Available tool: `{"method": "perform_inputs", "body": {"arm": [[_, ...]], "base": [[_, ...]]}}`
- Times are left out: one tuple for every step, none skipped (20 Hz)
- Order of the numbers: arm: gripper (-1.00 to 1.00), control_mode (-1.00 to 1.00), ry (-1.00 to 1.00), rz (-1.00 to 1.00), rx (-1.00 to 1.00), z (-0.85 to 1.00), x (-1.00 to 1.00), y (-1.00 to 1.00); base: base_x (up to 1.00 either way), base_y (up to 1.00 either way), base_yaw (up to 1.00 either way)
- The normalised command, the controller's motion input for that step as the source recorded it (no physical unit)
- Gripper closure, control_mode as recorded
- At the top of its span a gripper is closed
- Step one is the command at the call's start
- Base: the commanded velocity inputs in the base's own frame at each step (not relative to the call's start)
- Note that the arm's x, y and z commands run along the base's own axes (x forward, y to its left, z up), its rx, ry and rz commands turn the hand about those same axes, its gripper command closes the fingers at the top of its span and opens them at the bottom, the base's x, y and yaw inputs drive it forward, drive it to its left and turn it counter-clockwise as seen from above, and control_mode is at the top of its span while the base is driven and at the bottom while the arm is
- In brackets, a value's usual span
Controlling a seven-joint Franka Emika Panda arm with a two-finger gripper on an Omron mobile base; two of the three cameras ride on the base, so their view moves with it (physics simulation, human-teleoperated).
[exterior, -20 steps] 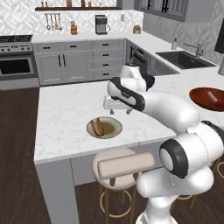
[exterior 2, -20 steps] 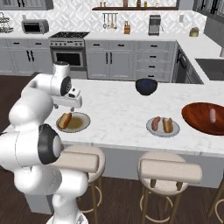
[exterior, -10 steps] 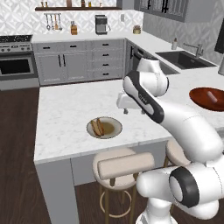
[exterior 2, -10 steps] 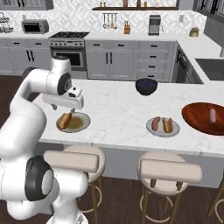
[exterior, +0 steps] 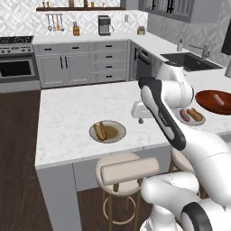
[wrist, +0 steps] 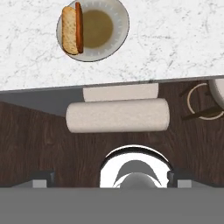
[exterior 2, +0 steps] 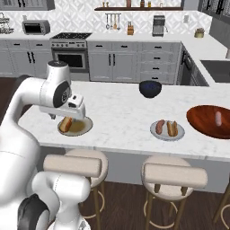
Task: Place one bun and one sausage from the bowl on each plate.
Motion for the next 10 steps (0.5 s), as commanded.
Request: {"method": "perform_inputs", "body": {"arm": [[-1.00,-1.00,0.00,0.00,0.00,0.00,0.00,0.00],[-1.00,-1.00,0.00,0.00,0.00,0.00,0.00,0.00],[-1.00,-1.00,0.00,0.00,0.00,0.00,0.00,0.00],[-1.00,-1.00,0.00,0.00,0.00,0.00,0.00,0.00],[-1.00,1.00,0.00,0.00,0.00,0.00,0.00,0.00],[-1.00,1.00,0.00,0.00,0.00,0.00,0.00,0.00],[-1.00,1.00,0.00,0.00,0.00,0.00,0.00,0.00],[-1.00,1.00,0.00,0.00,0.00,0.00,0.00,0.00],[-1.00,1.00,0.00,0.00,0.00,0.00,0.00,0.00],[-1.00,1.00,0.00,0.00,0.00,0.00,0.00,0.00]], "base": [[0.00,0.00,0.00],[0.00,0.00,0.00],[0.00,0.00,0.00],[0.00,0.00,0.00],[0.00,0.00,0.00],[-0.19,0.00,0.00],[-0.31,-0.06,0.00],[-0.57,-0.43,-0.05],[-0.40,-0.64,-0.07],[-0.17,-0.81,-0.01]]}}
